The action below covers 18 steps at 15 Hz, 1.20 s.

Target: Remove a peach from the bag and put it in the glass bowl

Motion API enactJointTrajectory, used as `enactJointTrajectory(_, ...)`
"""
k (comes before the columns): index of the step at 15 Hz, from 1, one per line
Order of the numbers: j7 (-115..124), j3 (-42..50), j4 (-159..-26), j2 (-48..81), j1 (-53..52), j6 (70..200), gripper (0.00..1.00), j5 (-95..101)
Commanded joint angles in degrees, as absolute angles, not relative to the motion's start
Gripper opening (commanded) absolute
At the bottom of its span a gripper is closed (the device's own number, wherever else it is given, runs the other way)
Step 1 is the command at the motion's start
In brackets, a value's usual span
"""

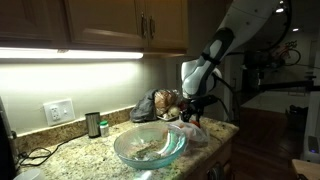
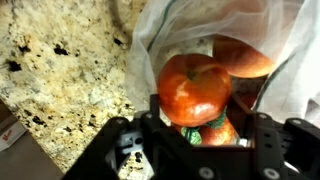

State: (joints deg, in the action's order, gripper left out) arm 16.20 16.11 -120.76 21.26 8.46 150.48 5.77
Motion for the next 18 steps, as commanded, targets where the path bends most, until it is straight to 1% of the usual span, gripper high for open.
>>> enactJointTrajectory(1,16.6,16.9,-123.5,18.0,7.6,152.1,0.43,7.0)
enactJointTrajectory(18,17.2,16.9,-123.8,16.0,6.3,152.5,0.43,8.7)
